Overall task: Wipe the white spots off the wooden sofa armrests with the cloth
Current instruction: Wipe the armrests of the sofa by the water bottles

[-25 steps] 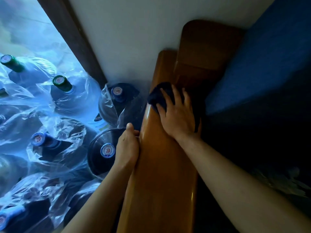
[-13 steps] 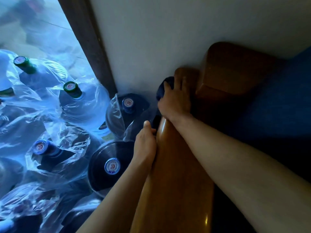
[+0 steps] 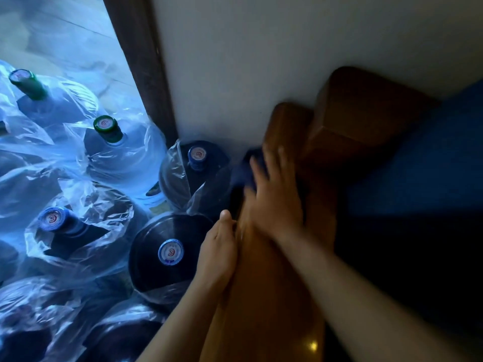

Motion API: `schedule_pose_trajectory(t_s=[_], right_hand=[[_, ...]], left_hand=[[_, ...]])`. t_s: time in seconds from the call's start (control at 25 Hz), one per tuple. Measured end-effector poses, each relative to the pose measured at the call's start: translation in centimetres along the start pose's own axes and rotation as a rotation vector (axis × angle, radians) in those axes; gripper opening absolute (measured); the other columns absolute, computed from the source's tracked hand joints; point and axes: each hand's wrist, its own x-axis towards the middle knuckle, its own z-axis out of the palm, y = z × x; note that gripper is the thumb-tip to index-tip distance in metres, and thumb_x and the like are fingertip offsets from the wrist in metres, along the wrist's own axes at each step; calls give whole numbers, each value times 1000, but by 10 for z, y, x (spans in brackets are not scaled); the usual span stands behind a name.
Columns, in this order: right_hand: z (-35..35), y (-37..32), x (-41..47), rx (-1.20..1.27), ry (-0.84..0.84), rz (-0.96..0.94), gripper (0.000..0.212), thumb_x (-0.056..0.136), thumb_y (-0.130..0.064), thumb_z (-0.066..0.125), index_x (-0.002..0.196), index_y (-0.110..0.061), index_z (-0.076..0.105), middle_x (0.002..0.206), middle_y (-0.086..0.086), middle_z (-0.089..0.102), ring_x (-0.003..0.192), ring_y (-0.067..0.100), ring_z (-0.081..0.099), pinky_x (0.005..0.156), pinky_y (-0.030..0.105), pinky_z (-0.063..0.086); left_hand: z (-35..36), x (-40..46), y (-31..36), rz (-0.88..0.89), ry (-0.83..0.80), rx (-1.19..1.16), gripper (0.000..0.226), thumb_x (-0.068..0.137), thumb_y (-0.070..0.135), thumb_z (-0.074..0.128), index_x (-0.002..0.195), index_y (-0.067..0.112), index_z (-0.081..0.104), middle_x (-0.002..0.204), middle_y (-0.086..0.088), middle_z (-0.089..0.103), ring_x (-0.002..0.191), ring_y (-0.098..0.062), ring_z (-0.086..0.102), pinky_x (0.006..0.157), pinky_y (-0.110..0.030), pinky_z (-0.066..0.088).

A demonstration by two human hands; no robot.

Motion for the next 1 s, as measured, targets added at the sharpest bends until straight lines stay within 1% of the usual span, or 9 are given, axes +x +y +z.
schedule_pose_trajectory(t_s=[0.12,0.24,0.32,0.44,0.56,0.68,0.76,0.88,1.0], right_hand=[[-4,26,-98,-24,20,213,67,103,-60,25,161,-28,26,170,9,17,156,31,17,127,49,15],[-13,42,-62,-46,-6,560,73,102,-61,27,164,-23,19,170,13,14,153,33,22,125,48,22],[-18,33,-37,-19,-40,624,74,103,-59,26,164,-18,16,170,17,11,154,36,20,125,51,20],[-3,13,-88,-42,-63,150,71,102,-58,28,163,-22,24,171,15,14,156,35,14,127,52,12],[-13,24,-119,-67,-229,-362,69,96,-60,40,159,-35,28,171,6,17,158,30,9,129,48,3],[-27,14,-26,-144,-251,-137,64,98,-53,46,156,-27,39,169,14,23,157,36,10,128,48,3],[-27,-11,19,-338,-297,-58,64,95,-56,40,144,-17,57,155,22,43,149,42,28,125,52,15],[-17,-68,-36,-591,-464,-461,81,79,-64,21,115,-16,76,119,18,72,115,38,62,101,44,37],[-10,-127,-160,-525,-620,-735,71,80,-65,27,105,-21,78,108,14,76,102,35,68,83,41,38]], left_hand=[[-2,-14,-5,-3,30,64,63,106,59,21,104,21,72,103,-6,75,99,-22,69,97,-52,51],[-3,-37,-14,16,60,142,52,106,59,23,99,30,66,102,-1,71,93,-13,64,79,-34,47],[-5,-58,-26,16,66,177,49,106,59,23,96,30,62,104,-2,70,92,-12,63,76,-30,42],[-19,-88,-52,-22,92,171,62,106,58,21,95,15,64,107,-19,72,98,-30,66,91,-47,50],[-39,-128,-79,-93,106,184,70,106,58,19,99,14,73,98,-11,76,93,-24,69,90,-46,52],[-52,-178,-114,-141,138,238,58,102,63,23,93,27,67,94,10,71,88,-1,62,80,-33,44],[-60,-207,-140,-80,182,306,54,101,65,23,87,27,60,86,10,68,82,0,61,80,-38,44],[-68,-250,-170,-66,307,380,58,101,64,18,87,25,59,88,6,67,84,-11,62,81,-43,46],[-73,-296,-196,-202,414,415,62,102,65,14,103,28,64,102,7,64,98,-21,60,87,-41,43]])
